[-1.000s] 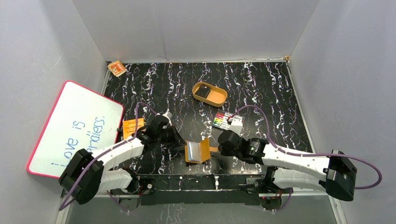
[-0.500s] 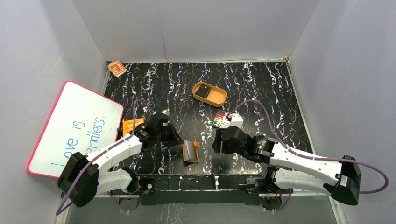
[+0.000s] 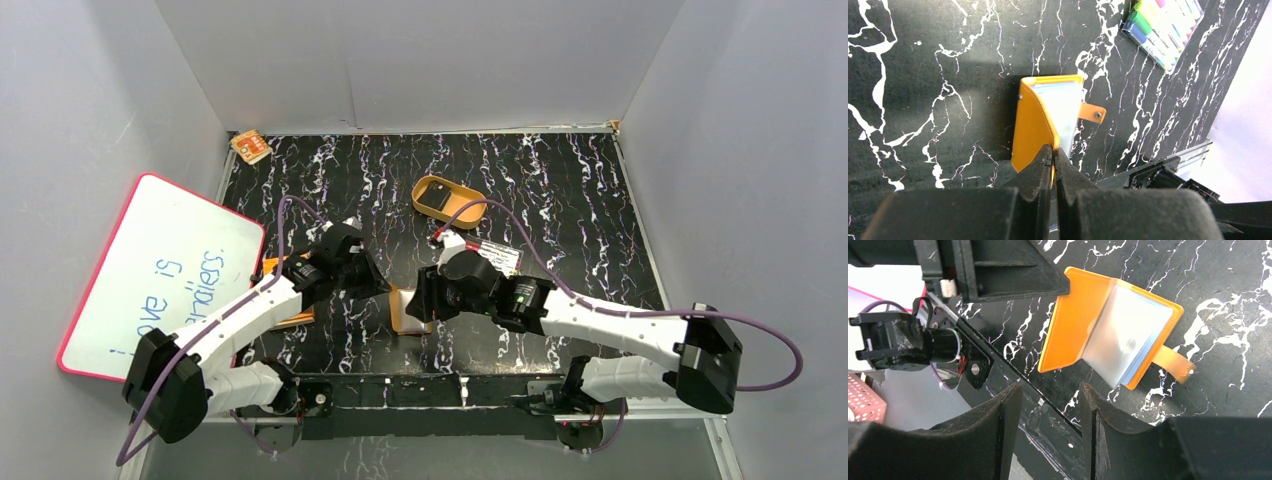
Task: Put the credit cards into the card holder
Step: Open the card holder at the center of the board.
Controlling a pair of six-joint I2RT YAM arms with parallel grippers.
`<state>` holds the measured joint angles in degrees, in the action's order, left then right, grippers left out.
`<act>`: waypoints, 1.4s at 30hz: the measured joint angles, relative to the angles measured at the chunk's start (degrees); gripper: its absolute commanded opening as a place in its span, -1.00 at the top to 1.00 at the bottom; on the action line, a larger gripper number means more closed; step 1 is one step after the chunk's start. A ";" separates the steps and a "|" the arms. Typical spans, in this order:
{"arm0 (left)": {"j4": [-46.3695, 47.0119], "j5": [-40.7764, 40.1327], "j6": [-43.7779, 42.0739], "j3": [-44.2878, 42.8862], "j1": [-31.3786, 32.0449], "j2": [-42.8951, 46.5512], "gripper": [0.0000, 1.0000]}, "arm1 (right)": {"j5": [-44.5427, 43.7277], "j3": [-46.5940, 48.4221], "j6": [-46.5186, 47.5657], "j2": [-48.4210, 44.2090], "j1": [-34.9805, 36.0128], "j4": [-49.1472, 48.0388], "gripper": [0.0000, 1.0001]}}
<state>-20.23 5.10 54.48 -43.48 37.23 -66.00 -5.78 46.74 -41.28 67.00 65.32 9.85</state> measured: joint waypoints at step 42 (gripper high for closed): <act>4.31 -3.39 0.57 10.29 0.00 -2.21 1.00 | 1.44 -7.19 -5.42 6.82 -7.39 -6.34 -0.15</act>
<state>-15.92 1.72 55.05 -33.19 37.23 -68.20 -4.34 39.55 -46.70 73.82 57.93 3.51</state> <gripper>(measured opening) 0.010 0.622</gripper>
